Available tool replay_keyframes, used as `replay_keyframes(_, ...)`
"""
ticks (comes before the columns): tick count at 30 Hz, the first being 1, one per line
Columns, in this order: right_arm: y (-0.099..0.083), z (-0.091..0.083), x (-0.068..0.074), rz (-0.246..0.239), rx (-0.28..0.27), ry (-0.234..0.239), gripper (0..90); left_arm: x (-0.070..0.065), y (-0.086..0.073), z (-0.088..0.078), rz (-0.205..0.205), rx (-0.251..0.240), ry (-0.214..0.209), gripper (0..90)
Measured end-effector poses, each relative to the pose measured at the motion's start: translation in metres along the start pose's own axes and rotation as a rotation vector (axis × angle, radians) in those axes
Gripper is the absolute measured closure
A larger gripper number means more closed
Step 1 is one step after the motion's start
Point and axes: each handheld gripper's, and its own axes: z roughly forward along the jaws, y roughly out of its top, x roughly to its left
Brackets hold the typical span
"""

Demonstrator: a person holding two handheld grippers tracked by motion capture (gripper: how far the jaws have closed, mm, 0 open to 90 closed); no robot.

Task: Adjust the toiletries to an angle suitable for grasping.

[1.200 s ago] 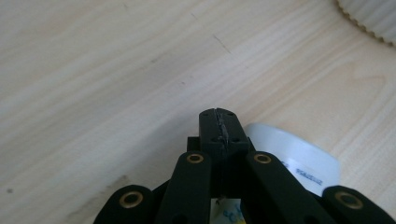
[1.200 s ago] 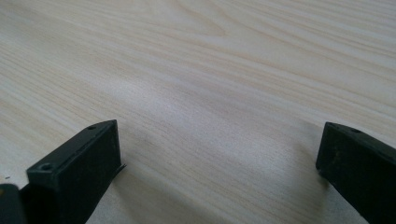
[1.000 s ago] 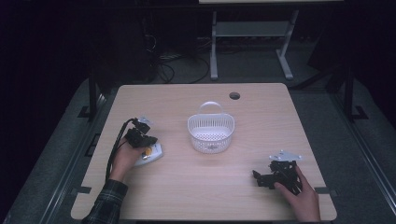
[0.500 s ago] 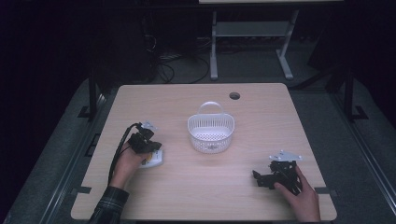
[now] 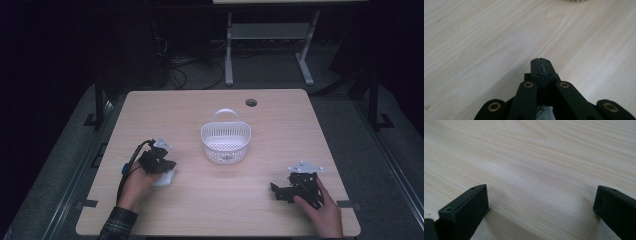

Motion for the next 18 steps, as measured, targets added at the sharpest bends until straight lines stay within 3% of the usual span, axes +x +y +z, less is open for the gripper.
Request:
replay_keyframes(8,0.0,0.0,0.0,-0.001,0.0,0.002,0.0,-0.017,-0.011,-0.008,0.018,-0.01,-0.018,90.0)
replay_keyframes(13,0.0,0.0,0.0,-0.002,0.0,0.002,0.0,-0.014,-0.011,-0.013,0.014,-0.034,-0.019,90.0)
replay_keyframes(18,0.0,0.0,0.0,-0.002,-0.001,0.002,0.0,-0.009,-0.018,-0.038,-0.011,-0.089,0.016,90.0)
